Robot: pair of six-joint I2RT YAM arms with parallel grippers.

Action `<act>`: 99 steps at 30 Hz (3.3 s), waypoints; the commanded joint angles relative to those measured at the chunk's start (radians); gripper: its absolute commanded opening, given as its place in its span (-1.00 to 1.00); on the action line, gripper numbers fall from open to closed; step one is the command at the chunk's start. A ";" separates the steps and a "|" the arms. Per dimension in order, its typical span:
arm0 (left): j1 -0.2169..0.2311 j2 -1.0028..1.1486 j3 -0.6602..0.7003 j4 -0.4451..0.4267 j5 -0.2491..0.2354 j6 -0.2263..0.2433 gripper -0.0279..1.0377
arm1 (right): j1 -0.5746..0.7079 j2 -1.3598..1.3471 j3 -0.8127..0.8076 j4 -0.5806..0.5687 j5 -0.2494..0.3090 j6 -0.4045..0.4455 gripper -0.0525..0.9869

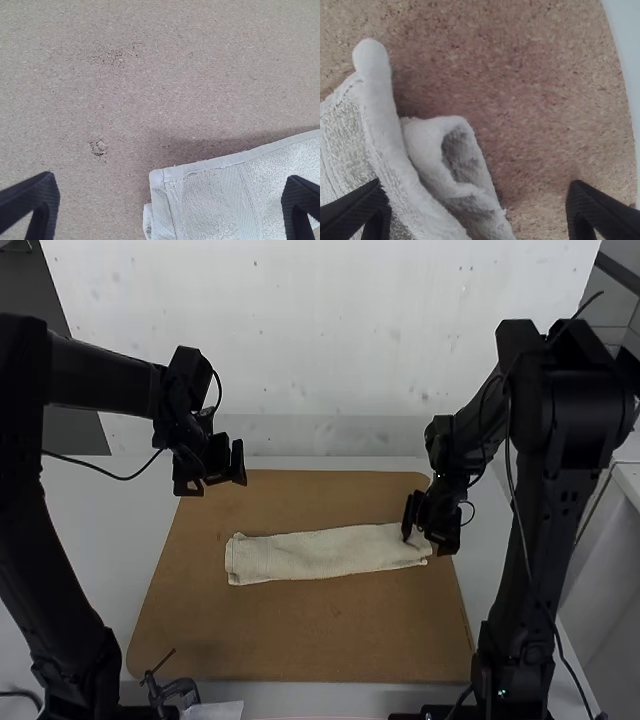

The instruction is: Fold the towel.

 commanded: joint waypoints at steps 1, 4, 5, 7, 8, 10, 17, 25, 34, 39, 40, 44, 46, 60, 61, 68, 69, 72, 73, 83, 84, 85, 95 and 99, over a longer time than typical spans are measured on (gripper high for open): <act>0.012 -0.019 -0.005 0.006 0.005 -0.007 0.94 | -0.005 0.067 0.024 0.005 -0.025 0.016 0.31; 0.020 -0.019 -0.007 0.009 0.005 -0.007 0.94 | 0.000 0.095 0.036 0.005 -0.025 0.025 -0.51; 0.022 -0.019 -0.007 0.009 0.005 -0.007 0.94 | 0.003 0.101 0.037 0.005 -0.025 0.028 -0.68; 0.025 -0.019 -0.008 0.007 0.005 -0.007 0.94 | 0.009 0.107 0.039 0.005 -0.025 0.030 -0.87; 0.026 -0.019 -0.008 0.007 0.005 -0.007 0.94 | 0.009 0.107 0.039 0.002 -0.023 0.030 -0.87; 0.026 -0.019 -0.010 0.007 0.005 -0.007 0.94 | 0.009 0.107 0.040 -0.003 -0.025 0.030 -0.87; 0.026 -0.034 -0.025 0.007 0.008 -0.007 0.94 | -0.052 0.087 0.036 -0.018 -0.025 0.010 -0.87; 0.028 -0.076 -0.050 0.006 0.008 -0.010 0.94 | -0.253 -0.008 0.062 -0.081 -0.026 -0.104 -0.87; 0.041 -0.126 -0.085 0.003 0.007 -0.008 0.94 | -0.457 -0.012 0.169 -0.118 -0.026 -0.190 -0.87; 0.045 -0.143 -0.099 0.003 0.008 -0.007 0.94 | -0.519 0.011 0.271 -0.170 -0.026 -0.187 -0.87; 0.045 -0.145 -0.100 0.003 0.008 -0.007 0.94 | -0.519 0.012 0.283 -0.182 -0.026 -0.187 -0.87; 0.046 -0.154 -0.111 0.003 0.008 -0.005 0.94 | -0.468 -0.003 0.272 -0.223 -0.025 -0.185 -0.87; 0.046 -0.154 -0.117 0.003 0.008 -0.004 0.94 | -0.417 -0.038 0.240 -0.225 -0.026 -0.177 -0.87; 0.045 -0.131 -0.122 0.012 0.008 -0.007 0.94 | 0.169 -0.069 0.269 -0.240 -0.022 0.063 -0.87; 0.046 -0.128 -0.122 0.013 0.008 -0.007 0.94 | 0.196 -0.057 0.287 -0.250 -0.022 0.076 -0.87; 0.066 -0.106 -0.126 0.015 0.008 -0.005 0.94 | 0.360 0.025 0.409 -0.282 -0.009 0.140 -0.87; 0.069 -0.105 -0.126 0.017 0.008 -0.005 0.94 | 0.379 0.040 0.424 -0.282 -0.008 0.151 -0.87; 0.071 -0.103 -0.126 0.021 0.008 -0.005 0.94 | 0.426 0.074 0.472 -0.302 -0.008 0.165 -0.87; 0.071 -0.100 -0.126 0.021 0.008 -0.005 0.94 | 0.437 0.090 0.487 -0.306 -0.002 0.168 -0.87; 0.084 -0.090 -0.146 0.035 0.011 0.003 0.94 | 0.468 0.133 0.516 -0.320 -0.008 0.178 -0.17; 0.087 -0.087 -0.146 0.035 0.013 0.003 0.94 | 0.468 0.118 0.513 -0.317 -0.019 0.178 -0.16; 0.091 -0.083 -0.146 0.038 0.016 0.003 0.94 | 0.468 0.094 0.511 -0.317 -0.026 0.178 -0.16; 0.080 -0.100 -0.157 0.046 0.018 0.003 0.94 | 0.399 -0.097 0.496 -0.317 -0.060 0.163 -0.16; 0.075 -0.103 -0.157 0.046 0.018 -0.002 0.94 | 0.376 -0.072 0.458 -0.312 -0.032 0.136 -0.87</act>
